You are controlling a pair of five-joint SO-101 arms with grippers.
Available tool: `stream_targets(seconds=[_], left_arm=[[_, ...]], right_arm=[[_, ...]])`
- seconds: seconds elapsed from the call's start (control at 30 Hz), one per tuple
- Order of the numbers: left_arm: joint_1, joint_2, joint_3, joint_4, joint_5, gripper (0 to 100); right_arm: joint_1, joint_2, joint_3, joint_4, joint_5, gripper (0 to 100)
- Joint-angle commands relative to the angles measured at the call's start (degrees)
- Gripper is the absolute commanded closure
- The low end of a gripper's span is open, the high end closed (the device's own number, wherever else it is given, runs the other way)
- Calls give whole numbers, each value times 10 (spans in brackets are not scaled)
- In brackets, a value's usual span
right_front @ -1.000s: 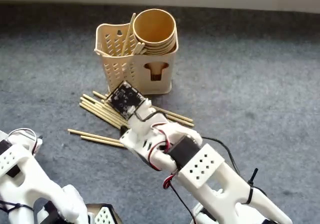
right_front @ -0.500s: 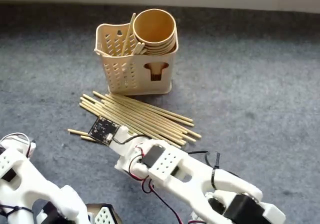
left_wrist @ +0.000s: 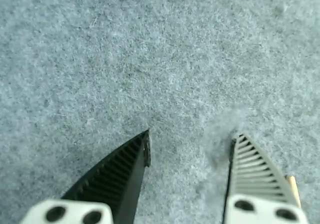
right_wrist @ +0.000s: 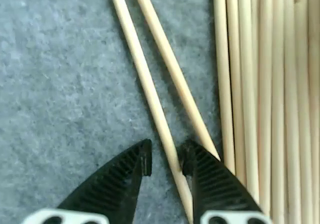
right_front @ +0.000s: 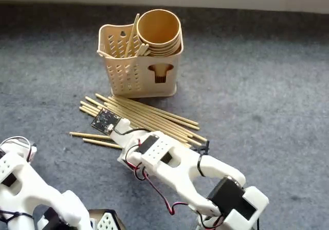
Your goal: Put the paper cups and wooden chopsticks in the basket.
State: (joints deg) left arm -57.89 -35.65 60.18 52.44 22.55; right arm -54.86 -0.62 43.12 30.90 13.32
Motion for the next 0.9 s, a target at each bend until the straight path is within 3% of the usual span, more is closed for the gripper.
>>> stream_targets(seconds=[0.0, 0.13, 0.27, 0.33, 0.5, 0.87], left_arm=[[-4, -1, -6, -11, 3, 751], [-3, -1, -6, -11, 3, 751], [-3, -1, -6, -11, 3, 751], [-3, -1, -6, -11, 3, 751], [-5, -1, -6, -11, 3, 750], [-6, -1, -6, -11, 3, 749]], right_arm=[[12, 22, -19, -10, 33, 875], [10, 17, -16, -7, 67, 880], [12, 15, -20, 41, 77, 961], [12, 14, -20, 72, 120, 994], [12, 11, -22, 205, 183, 994], [30, 11, -65, 352, 222, 994]])
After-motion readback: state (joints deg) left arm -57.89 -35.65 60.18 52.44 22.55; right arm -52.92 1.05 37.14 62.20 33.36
